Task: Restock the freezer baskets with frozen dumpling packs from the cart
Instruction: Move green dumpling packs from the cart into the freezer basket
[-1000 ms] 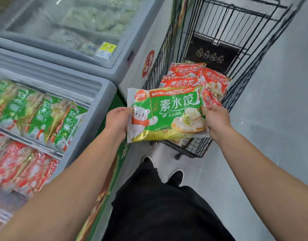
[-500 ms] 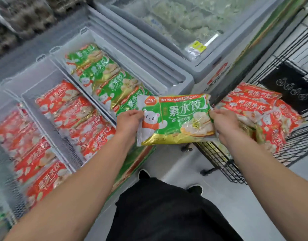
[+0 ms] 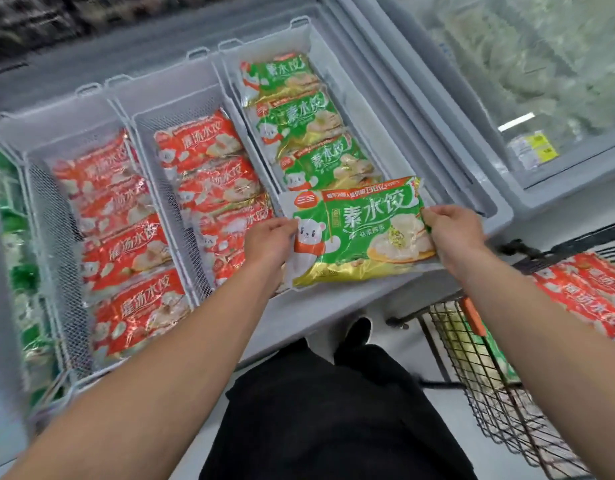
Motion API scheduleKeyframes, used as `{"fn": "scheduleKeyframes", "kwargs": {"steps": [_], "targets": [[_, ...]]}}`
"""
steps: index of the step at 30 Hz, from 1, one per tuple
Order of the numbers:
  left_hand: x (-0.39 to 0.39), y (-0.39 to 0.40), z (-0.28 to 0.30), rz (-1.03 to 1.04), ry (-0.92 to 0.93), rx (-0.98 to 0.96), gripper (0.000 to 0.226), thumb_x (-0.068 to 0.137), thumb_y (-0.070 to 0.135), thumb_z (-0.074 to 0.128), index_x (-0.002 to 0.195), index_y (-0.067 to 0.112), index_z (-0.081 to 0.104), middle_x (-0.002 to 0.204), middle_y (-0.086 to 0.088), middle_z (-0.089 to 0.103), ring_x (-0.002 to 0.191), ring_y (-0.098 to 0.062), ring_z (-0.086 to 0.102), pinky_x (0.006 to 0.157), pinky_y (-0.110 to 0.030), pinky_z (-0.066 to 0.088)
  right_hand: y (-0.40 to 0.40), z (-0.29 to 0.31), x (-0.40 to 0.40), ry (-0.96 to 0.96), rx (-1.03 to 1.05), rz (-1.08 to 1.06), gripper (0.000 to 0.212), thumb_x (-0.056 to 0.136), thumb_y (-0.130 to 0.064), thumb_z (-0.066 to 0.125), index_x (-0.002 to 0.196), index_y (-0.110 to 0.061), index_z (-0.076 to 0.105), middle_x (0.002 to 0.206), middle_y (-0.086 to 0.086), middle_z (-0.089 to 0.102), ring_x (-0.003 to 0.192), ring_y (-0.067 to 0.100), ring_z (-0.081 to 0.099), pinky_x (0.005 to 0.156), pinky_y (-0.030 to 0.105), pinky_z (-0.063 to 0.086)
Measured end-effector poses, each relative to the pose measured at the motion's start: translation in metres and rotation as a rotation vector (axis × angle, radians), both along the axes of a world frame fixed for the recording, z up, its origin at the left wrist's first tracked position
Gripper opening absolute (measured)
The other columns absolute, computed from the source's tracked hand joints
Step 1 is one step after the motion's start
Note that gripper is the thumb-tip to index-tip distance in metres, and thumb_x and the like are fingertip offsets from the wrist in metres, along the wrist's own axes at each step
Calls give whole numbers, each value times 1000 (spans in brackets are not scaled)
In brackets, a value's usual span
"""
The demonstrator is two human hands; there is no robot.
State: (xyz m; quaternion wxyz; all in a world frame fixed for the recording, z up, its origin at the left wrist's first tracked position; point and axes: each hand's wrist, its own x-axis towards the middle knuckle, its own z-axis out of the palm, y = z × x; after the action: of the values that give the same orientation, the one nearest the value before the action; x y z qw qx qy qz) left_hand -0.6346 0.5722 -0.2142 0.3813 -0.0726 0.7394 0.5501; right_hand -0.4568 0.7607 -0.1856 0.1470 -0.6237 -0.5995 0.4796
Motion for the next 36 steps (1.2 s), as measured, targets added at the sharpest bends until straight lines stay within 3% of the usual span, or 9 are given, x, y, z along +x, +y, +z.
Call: {"fn": "scheduleKeyframes", "kwargs": {"steps": [8,13,17,21,24,29,32,34,36], "targets": [[-28,27,-21,110,-22,-76,14,88,16,73,75,20,71,101,-8,75,96,-26,71,93,-46,57,44,-25,-54,-66,-50,136,19,87,-16,64,68,-19,67,87,5,73,93,28,69,90,46,56],[-35,61,-38,146,-8,-153,11,93,19,70,83,13,73,96,-5,73,79,-16,68,64,-24,55,91,-46,-87,-128,-74,248,20,91,-11,62,72,-15,67,90,11,72,89,27,68,88,43,57],[-34,87,-57,165,-35,-240,11,90,20,70,94,11,77,106,-10,75,97,-27,71,90,-40,58,123,-64,-104,-178,-52,374,12,94,-12,61,86,-15,69,90,7,68,84,16,59,75,25,48],[-29,107,-70,174,-65,-326,14,91,9,68,86,22,69,93,-1,68,80,-17,62,78,-28,53,137,-92,-111,-268,-70,507,15,95,-14,58,88,-15,72,91,2,69,85,15,59,78,24,45],[-23,113,-79,199,-142,-342,14,92,7,67,84,17,71,91,4,64,87,-16,57,76,-26,46,139,-108,-108,-319,-81,548,20,95,-12,56,94,-8,76,95,8,72,84,17,60,85,32,52],[-17,115,-92,188,-208,-390,21,86,13,69,105,7,75,113,-11,72,104,-32,68,93,-42,56,142,-122,-100,-403,-85,555,25,96,-12,52,108,-8,74,110,8,72,101,26,66,93,37,53],[-14,108,-98,161,-245,-406,9,79,19,71,78,11,66,93,-14,69,94,-37,69,93,-54,54,139,-120,-100,-476,-157,589,29,91,-10,53,115,-9,70,109,10,72,104,28,66,86,30,51],[-13,108,-91,100,-244,-411,19,76,23,72,89,10,65,94,-16,64,96,-38,66,92,-51,54,135,-118,-99,-486,-223,626,32,82,-13,57,112,-11,68,102,9,72,95,27,67,75,28,50],[-12,108,-81,17,-211,-411,43,87,23,70,127,8,61,126,-14,61,119,-34,58,103,-44,48,128,-111,-95,-506,-234,666,37,80,-18,59,117,-13,63,106,5,68,96,25,64,76,30,49]]}}
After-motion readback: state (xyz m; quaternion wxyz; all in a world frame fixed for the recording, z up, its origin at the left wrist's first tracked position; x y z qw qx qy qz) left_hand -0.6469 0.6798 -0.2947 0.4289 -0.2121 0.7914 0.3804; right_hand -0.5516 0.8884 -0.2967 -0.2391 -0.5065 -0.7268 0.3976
